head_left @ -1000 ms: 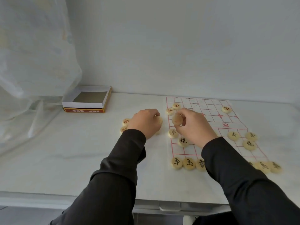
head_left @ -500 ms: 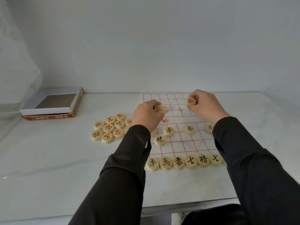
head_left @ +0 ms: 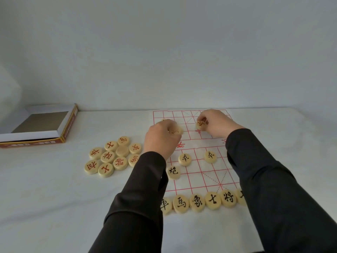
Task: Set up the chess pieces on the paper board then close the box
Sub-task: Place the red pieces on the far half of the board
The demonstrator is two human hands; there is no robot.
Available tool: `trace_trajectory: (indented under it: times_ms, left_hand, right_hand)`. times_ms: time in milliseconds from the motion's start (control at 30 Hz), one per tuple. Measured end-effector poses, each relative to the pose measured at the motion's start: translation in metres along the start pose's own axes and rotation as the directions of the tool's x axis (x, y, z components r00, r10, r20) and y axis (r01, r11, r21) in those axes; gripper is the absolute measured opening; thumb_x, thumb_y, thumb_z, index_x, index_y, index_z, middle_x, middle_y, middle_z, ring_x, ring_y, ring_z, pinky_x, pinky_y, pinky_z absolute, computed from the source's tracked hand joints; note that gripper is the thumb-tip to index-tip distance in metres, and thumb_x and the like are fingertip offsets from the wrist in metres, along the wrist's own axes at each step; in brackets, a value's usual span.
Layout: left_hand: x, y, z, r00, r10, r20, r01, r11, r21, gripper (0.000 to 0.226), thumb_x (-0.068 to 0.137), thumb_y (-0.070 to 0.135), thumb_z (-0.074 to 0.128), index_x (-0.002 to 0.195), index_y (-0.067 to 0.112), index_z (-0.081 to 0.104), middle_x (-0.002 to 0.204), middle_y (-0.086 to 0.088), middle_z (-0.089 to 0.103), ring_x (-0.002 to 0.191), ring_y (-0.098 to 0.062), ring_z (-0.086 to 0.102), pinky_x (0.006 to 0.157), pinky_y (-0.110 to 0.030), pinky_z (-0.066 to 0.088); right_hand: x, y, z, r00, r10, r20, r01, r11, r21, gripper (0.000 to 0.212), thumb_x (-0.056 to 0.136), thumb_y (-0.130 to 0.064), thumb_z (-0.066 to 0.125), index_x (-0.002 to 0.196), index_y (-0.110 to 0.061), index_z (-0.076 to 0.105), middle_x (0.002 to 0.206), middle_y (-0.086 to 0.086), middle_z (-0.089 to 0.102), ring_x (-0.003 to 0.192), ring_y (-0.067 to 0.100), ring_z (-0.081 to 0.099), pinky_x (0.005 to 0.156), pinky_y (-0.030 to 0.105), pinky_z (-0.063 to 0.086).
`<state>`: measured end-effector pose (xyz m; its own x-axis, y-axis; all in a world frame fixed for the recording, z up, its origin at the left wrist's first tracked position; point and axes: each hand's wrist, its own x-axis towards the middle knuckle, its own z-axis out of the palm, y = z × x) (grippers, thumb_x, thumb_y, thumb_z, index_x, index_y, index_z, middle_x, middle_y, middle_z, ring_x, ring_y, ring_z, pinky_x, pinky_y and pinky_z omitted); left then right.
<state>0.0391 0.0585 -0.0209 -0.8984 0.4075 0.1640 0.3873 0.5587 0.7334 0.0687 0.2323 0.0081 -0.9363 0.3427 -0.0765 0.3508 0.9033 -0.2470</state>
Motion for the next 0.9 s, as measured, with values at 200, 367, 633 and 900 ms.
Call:
trace_trajectory:
  times_ms: [200,367,633,900]
  left_hand:
    - [0.0,-0.003,0.003,0.999,-0.019,0.05,0.018,0.999,0.028,0.036,0.086,0.027,0.062,0.122,0.024,0.056,0.113,0.003,0.062,0.099,-0.012,0.056,0.084,-0.022,0.048]
    - [0.001,0.0,0.001,0.998,-0.026,0.06,0.026,1.0,0.007,0.037,0.085,0.026,0.064,0.121,0.024,0.057,0.11,0.004,0.062,0.094,-0.01,0.054,0.079,-0.019,0.046]
    - [0.001,-0.007,-0.001,0.993,-0.106,0.059,0.108,0.993,-0.042,0.02,0.084,0.003,0.055,0.085,0.021,0.063,0.084,0.003,0.061,0.078,-0.012,0.058,0.071,-0.02,0.05]
    - [0.001,-0.009,-0.006,0.988,-0.151,-0.023,0.15,0.988,-0.038,0.027,0.086,0.0,0.049,0.096,0.017,0.066,0.092,-0.001,0.062,0.081,-0.014,0.056,0.076,-0.023,0.05]
  right_hand:
    - [0.006,0.0,0.011,0.999,-0.029,0.045,0.03,0.999,-0.019,0.036,0.088,-0.004,0.056,0.121,-0.018,0.058,0.126,0.003,0.055,0.108,0.02,0.053,0.083,0.022,0.037]
    - [0.006,-0.001,0.011,1.0,-0.028,0.014,0.028,0.999,-0.02,0.036,0.088,-0.004,0.057,0.121,-0.017,0.06,0.128,0.003,0.056,0.111,0.019,0.054,0.083,0.021,0.035]
    - [0.004,0.0,0.012,1.0,-0.018,-0.008,0.018,0.999,0.028,0.038,0.086,-0.003,0.059,0.12,-0.018,0.06,0.122,0.003,0.059,0.107,0.018,0.054,0.082,0.022,0.038]
    - [0.0,0.002,-0.001,0.998,-0.019,-0.06,0.022,0.999,0.049,0.039,0.086,-0.001,0.06,0.122,-0.017,0.059,0.118,0.002,0.059,0.107,0.018,0.055,0.09,0.027,0.044]
